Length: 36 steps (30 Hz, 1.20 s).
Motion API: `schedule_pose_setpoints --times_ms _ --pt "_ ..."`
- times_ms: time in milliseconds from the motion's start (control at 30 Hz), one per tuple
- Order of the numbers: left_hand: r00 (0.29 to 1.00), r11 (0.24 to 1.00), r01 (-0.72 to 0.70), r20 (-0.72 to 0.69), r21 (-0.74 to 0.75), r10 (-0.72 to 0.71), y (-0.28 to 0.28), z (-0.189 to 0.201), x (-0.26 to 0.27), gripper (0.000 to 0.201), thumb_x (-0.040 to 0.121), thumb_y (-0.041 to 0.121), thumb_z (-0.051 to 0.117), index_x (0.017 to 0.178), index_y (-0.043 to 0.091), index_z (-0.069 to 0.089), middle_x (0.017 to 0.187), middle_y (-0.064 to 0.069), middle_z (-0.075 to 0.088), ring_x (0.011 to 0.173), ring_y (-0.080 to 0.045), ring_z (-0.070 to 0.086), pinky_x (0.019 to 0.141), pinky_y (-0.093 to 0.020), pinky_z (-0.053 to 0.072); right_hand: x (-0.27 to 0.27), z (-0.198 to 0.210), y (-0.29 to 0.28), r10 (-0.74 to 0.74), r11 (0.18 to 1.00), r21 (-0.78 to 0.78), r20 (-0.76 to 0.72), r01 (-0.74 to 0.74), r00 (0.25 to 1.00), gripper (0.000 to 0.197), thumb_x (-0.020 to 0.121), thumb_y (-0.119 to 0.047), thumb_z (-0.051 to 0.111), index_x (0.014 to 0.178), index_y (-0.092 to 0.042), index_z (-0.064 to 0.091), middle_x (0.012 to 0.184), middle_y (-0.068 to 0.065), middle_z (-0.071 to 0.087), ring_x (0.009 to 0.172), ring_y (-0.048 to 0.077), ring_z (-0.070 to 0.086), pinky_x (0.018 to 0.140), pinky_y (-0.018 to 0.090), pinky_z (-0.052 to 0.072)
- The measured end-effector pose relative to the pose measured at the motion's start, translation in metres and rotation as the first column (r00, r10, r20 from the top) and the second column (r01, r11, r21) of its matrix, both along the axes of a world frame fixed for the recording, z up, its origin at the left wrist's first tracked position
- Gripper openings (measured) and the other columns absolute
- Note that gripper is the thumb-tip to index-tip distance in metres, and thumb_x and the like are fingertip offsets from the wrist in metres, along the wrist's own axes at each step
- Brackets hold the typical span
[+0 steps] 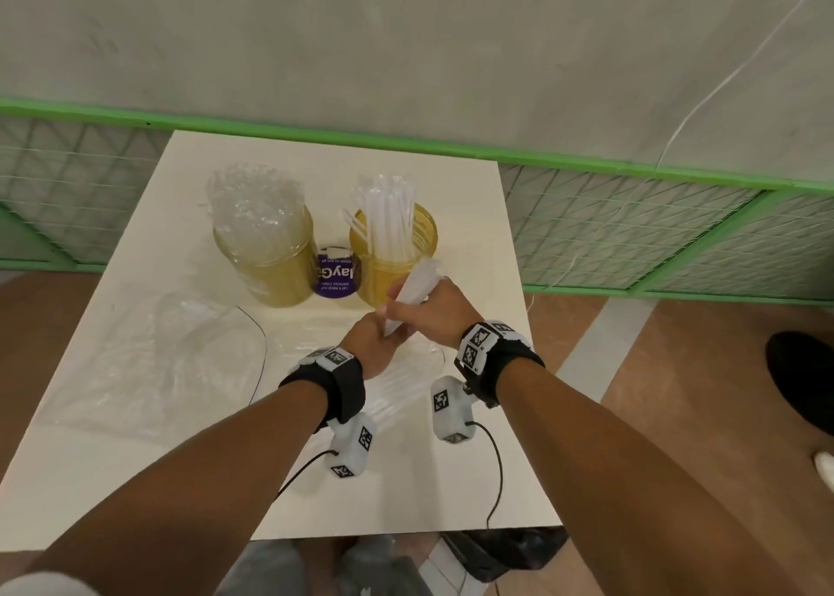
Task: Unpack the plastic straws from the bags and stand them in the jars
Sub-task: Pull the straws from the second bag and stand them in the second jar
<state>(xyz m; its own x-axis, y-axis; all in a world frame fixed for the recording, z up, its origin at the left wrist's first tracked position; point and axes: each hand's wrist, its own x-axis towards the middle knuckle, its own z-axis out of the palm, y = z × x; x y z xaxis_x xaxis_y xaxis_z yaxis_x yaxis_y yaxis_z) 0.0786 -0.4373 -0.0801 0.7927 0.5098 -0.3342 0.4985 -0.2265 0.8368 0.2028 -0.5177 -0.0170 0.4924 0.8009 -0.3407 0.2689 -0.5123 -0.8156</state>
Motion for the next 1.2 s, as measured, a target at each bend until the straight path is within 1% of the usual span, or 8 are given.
schedule_pose_setpoints --times_ms 133,267,433,567,700,833,1000,1200 --pt "0.998 0.996 0.052 -0.051 0.071 -0.048 0.003 -0.001 0.002 0.05 0.091 0.045 0.064 0.134 0.021 0.052 0.122 -0.001 0.066 0.109 -0.021 0.062 0.096 -0.04 0.051 -0.005 0.003 0.007 -0.089 0.996 0.022 0.046 0.088 0.995 0.021 0.076 -0.034 0.079 0.087 -0.016 0.076 0.084 0.001 0.076 0.078 0.016 0.074 0.075 0.042 0.063" --pt "0.967 0.983 0.183 -0.18 -0.007 -0.181 0.01 -0.006 -0.009 0.099 0.077 0.04 0.08 0.154 0.025 0.019 0.145 0.009 0.04 0.133 -0.018 0.042 0.11 -0.037 0.036 0.007 0.031 0.017 -0.139 0.986 0.115 0.141 0.123 0.98 0.014 0.083 -0.025 0.075 0.082 -0.011 0.074 0.078 0.003 0.073 0.072 0.017 0.071 0.06 0.028 0.057" --pt "0.907 0.97 0.194 -0.348 -0.149 -0.235 0.028 0.001 -0.019 0.104 0.067 0.031 0.067 0.158 0.023 0.016 0.159 0.004 0.028 0.14 -0.022 0.034 0.11 -0.032 0.032 0.027 0.081 0.031 -0.168 0.978 0.161 0.233 0.133 0.958 0.017 0.081 -0.024 0.072 0.068 -0.017 0.065 0.066 -0.002 0.067 0.057 0.01 0.063 0.046 0.019 0.045" --pt "0.965 0.953 -0.099 -0.261 -0.286 0.022 0.039 0.01 -0.016 0.051 0.098 0.016 0.05 0.146 0.002 0.042 0.148 -0.015 0.046 0.141 -0.031 0.04 0.108 -0.033 0.034 0.028 0.101 0.047 -0.249 0.945 0.26 0.173 0.2 0.953 0.021 0.076 -0.028 0.071 0.078 -0.007 0.073 0.07 0.005 0.072 0.061 0.018 0.069 0.055 0.03 0.054" --pt "0.778 0.507 -0.49 -0.094 -0.709 0.621 0.048 0.028 -0.025 0.039 0.099 0.013 0.033 0.13 0.005 0.055 0.121 -0.017 0.063 0.12 -0.04 0.06 0.103 -0.045 0.044 0.013 0.097 0.057 -0.23 0.936 0.296 0.106 0.191 0.967 0.019 0.079 -0.024 0.072 0.08 -0.005 0.074 0.073 0.007 0.073 0.056 0.011 0.064 0.054 0.027 0.052" --pt "0.737 0.272 -0.393 -0.125 -0.878 0.664 0.055 0.042 -0.033 0.05 0.097 0.041 0.04 0.115 0.0 0.061 0.109 -0.026 0.064 0.097 -0.044 0.067 0.095 -0.051 0.052 -0.001 0.083 0.063 -0.217 0.938 0.288 0.061 0.191 0.974 0.014 0.081 -0.024 0.073 0.077 -0.011 0.075 0.07 0.001 0.072 0.062 0.01 0.067 0.064 0.03 0.056" --pt "0.692 0.291 -0.513 -0.188 -0.807 0.697 0.047 0.045 -0.026 0.034 0.099 0.035 0.052 0.116 0.006 0.06 0.091 -0.015 0.05 0.072 -0.03 0.057 0.075 -0.041 0.057 -0.021 0.075 0.067 -0.18 0.937 0.307 0.016 0.166 0.984 0.015 0.084 -0.018 0.071 0.081 -0.004 0.073 0.079 0.014 0.073 0.065 0.012 0.066 0.067 0.036 0.057" --pt "0.733 0.348 -0.464 -0.133 -0.814 0.667 0.055 0.048 -0.036 0.045 0.099 0.025 0.041 0.128 -0.004 0.059 0.093 -0.019 0.06 0.067 -0.024 0.062 0.049 -0.024 0.052 -0.03 0.069 0.069 -0.172 0.94 0.297 -0.011 0.167 0.985 0.011 0.085 -0.018 0.071 0.08 -0.008 0.074 0.066 -0.003 0.069 0.063 0.008 0.065 0.065 0.031 0.054"
